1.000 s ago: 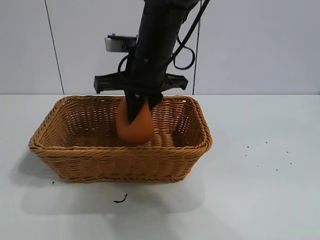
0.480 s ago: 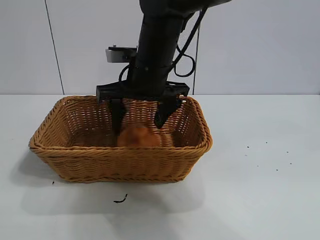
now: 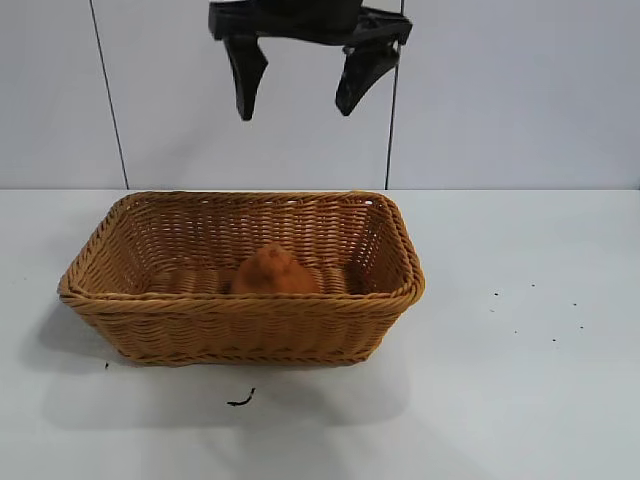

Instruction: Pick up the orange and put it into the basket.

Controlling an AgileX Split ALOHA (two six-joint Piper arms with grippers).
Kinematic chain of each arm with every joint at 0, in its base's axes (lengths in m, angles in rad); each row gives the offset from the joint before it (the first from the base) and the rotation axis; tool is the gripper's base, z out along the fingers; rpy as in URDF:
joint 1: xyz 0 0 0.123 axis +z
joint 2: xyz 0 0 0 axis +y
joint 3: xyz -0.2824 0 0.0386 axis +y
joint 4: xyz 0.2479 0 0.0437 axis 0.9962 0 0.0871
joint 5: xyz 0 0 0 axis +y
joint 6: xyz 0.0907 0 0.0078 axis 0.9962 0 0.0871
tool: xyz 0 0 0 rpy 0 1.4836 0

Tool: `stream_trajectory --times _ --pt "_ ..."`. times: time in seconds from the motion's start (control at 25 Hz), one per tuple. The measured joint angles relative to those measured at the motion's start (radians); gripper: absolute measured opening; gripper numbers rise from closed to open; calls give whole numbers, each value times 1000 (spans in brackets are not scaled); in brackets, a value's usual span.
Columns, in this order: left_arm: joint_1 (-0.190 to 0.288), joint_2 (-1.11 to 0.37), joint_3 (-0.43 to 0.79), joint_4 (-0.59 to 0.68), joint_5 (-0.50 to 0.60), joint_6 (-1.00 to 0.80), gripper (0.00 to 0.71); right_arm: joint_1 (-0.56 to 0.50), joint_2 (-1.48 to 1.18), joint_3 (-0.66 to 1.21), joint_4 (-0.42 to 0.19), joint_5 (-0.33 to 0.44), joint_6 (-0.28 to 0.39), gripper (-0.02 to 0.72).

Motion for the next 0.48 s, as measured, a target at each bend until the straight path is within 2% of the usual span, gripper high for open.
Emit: stream_trajectory --times 0.2,0.48 --pt "0 0 0 0 0 0 696 -151 0 0 -4 3 0 683" --pt "0 0 0 0 0 0 696 -252 -19 31 13 2 -4 683"
